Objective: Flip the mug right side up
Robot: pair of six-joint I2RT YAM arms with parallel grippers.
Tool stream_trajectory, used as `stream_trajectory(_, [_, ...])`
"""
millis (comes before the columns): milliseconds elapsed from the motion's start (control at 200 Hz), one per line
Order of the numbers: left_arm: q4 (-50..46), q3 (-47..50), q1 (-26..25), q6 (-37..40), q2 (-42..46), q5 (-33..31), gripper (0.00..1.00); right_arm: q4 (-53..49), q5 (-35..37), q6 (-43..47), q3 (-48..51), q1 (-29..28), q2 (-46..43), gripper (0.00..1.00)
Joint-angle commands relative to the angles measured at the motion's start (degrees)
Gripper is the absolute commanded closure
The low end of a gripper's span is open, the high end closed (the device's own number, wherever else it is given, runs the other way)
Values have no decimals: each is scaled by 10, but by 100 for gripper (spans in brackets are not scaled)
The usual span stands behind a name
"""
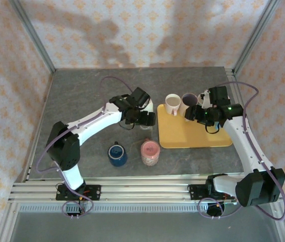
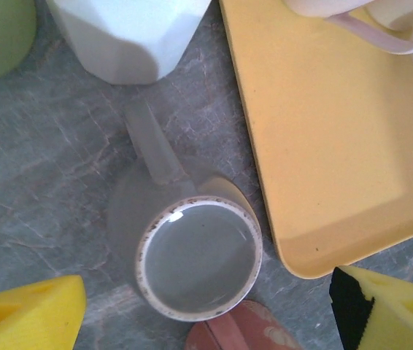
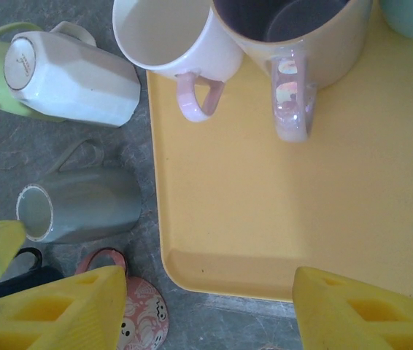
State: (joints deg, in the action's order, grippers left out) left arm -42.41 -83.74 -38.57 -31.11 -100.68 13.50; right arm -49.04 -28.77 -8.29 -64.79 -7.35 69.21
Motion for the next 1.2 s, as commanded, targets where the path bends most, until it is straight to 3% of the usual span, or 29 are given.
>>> stream_trajectory(0, [-22, -23, -10, -76, -16, -34, 13, 12, -4, 0, 8, -1, -9, 38])
stream_trajectory(596, [-52, -35, -10, -145, -67, -57, 17, 15, -3, 15, 27, -1, -11, 38])
stream_trajectory(921, [-53, -32, -6, -180, -74, -29, 28, 18, 0, 19, 34, -1, -11, 38])
stream_trajectory(1196, [-28, 46, 23, -289, -17, -26, 35, 13, 1, 21, 34, -1, -25, 38])
